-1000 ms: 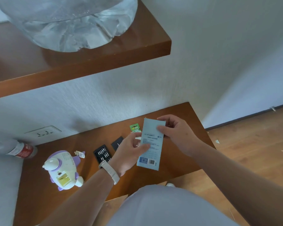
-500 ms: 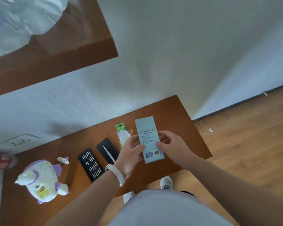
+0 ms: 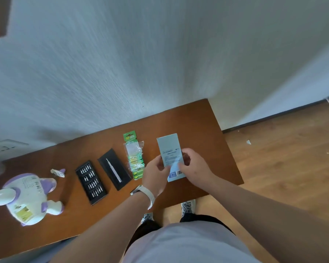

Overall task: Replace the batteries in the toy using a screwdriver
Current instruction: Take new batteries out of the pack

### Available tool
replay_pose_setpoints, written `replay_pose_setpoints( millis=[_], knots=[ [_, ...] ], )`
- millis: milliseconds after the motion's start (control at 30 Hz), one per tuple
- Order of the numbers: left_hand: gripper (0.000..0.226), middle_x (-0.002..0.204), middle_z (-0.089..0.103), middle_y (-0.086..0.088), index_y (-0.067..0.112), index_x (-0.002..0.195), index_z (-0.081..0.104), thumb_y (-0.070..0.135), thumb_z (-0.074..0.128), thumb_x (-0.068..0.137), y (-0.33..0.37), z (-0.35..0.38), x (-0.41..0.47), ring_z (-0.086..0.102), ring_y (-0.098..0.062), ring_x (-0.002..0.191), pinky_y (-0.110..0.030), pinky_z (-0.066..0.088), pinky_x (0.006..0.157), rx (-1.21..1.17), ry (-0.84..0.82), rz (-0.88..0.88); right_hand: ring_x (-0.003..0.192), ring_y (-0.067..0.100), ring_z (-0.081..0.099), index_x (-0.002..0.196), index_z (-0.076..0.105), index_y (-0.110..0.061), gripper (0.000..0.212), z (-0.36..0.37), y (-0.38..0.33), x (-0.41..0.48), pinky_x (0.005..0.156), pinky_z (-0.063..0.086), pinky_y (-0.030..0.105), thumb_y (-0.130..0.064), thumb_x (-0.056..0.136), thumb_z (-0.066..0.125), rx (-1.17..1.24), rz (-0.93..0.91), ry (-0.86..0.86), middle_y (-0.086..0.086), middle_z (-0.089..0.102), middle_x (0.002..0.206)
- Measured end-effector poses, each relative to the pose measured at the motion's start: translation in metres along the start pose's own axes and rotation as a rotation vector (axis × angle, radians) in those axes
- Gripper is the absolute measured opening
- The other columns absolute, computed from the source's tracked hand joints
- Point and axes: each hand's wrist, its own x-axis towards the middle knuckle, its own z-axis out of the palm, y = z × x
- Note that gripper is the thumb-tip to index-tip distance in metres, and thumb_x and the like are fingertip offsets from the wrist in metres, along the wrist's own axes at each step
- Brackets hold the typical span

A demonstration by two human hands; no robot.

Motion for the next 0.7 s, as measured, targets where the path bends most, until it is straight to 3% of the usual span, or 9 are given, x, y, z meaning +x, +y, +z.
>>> replay_pose_setpoints(
  millis=[100,200,367,533,700],
  knots=[
    [0.038,0.119,0.066,0.007,0.036,0.132,0.059,0.021,0.064,0.097,-0.011,0.010,0.011,0.064,-0.019,0.104,-0.032,0.064,0.075,0.077,0.072,0.015,0.097,0.012,0.067,0.123,0.054,-0.024,0.033,0.005,0.005,0.012,0.072,0.060,0.026,-0.027,0.092,0.061,-0.074,0.004,-0.006,-0.004,0.063,0.117],
    [0.040,0.115,0.062,0.004,0.032,0.135,0.059,0.023,0.064,0.096,-0.018,0.014,0.021,0.063,-0.018,0.102,-0.022,0.060,0.070,0.139,0.113,0.035,0.099,0.015,0.066,0.131,0.052,-0.022,0.038,0.008,0.007,0.020,0.064,0.058,0.020,-0.027,0.095,0.061,-0.114,0.034,0.000,-0.005,0.056,0.117],
    [0.043,0.109,0.063,0.007,0.028,0.137,0.058,0.025,0.065,0.095,-0.024,0.016,0.031,0.063,-0.012,0.094,-0.021,0.059,0.071,0.231,0.138,0.094,0.094,0.012,0.063,0.132,0.051,-0.019,0.038,0.007,0.014,0.027,0.057,0.049,0.012,-0.024,0.096,0.061,-0.178,0.004,0.013,-0.006,0.051,0.110],
    [0.044,0.110,0.065,0.008,0.027,0.137,0.057,0.027,0.065,0.094,-0.025,0.015,0.030,0.063,-0.011,0.096,-0.028,0.062,0.079,0.285,0.132,0.130,0.097,0.016,0.064,0.129,0.052,-0.021,0.037,0.007,0.021,0.029,0.072,0.060,0.028,-0.026,0.094,0.062,-0.227,-0.066,-0.015,-0.005,0.056,0.113],
    [0.035,0.110,0.063,0.007,0.018,0.131,0.059,0.025,0.062,0.097,-0.022,-0.001,0.007,0.060,-0.010,0.097,-0.022,0.054,0.077,0.274,0.209,0.112,0.085,0.014,0.061,0.122,0.053,-0.020,0.027,0.003,0.017,0.025,0.063,0.058,0.029,-0.027,0.096,0.057,-0.279,-0.131,0.037,-0.007,0.052,0.100]
  ],
)
